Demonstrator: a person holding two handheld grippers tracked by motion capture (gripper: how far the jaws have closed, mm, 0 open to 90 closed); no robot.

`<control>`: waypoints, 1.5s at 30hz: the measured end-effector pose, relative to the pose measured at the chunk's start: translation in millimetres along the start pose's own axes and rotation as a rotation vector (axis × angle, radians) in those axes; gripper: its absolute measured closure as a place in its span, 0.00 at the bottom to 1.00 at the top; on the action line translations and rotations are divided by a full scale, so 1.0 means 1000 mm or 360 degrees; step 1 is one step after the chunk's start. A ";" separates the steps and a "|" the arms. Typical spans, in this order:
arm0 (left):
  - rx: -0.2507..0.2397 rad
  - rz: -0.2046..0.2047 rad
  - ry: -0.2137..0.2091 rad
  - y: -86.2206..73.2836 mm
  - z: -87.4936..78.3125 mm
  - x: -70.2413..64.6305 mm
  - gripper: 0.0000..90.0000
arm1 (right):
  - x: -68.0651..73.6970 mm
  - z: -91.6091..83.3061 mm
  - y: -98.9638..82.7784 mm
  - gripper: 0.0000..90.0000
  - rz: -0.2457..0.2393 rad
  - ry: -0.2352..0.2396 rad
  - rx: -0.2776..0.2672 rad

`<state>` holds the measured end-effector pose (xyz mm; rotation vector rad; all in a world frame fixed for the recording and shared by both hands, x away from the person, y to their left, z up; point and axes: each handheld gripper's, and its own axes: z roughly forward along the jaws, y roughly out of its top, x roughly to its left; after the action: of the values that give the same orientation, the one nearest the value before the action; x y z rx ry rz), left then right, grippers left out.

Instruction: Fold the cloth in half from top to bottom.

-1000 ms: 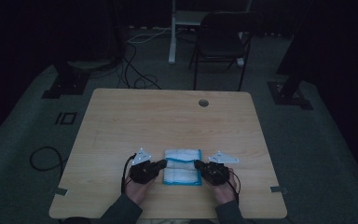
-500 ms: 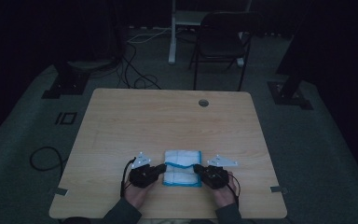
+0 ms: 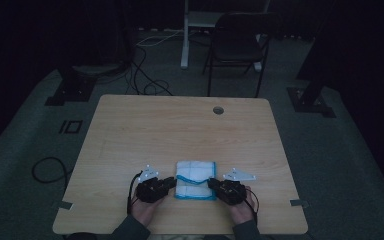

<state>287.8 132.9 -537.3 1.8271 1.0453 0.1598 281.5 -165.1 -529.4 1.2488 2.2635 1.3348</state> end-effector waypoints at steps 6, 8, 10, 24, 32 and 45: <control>-0.0024 -0.0021 0.0042 0.008 -0.004 0.009 0.85 | -0.001 -0.002 -0.001 0.86 0.0014 -0.0002 -0.0006; -0.0012 -0.0015 0.0045 0.011 -0.002 0.009 0.84 | -0.001 -0.003 -0.001 0.85 0.0013 -0.0003 -0.0013; 0.0007 -0.0001 0.0040 0.012 0.001 0.010 0.84 | -0.002 -0.004 -0.001 0.84 0.0012 -0.0004 -0.0024; 0.0103 0.0054 0.0020 0.001 0.010 0.001 0.83 | -0.017 -0.017 0.004 0.80 0.0054 -0.0093 -0.0089; 0.0127 0.0091 0.0039 -0.004 0.007 -0.002 0.81 | -0.034 -0.013 0.007 0.77 -0.0004 -0.0189 -0.0022; 0.0087 0.0090 0.0102 0.004 -0.003 0.012 0.78 | -0.062 -0.010 0.005 0.76 -0.0001 -0.0316 0.0025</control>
<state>296.3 143.2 -536.4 1.9129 1.0521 0.2274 316.2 -217.7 -533.1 1.3218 2.1409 1.1393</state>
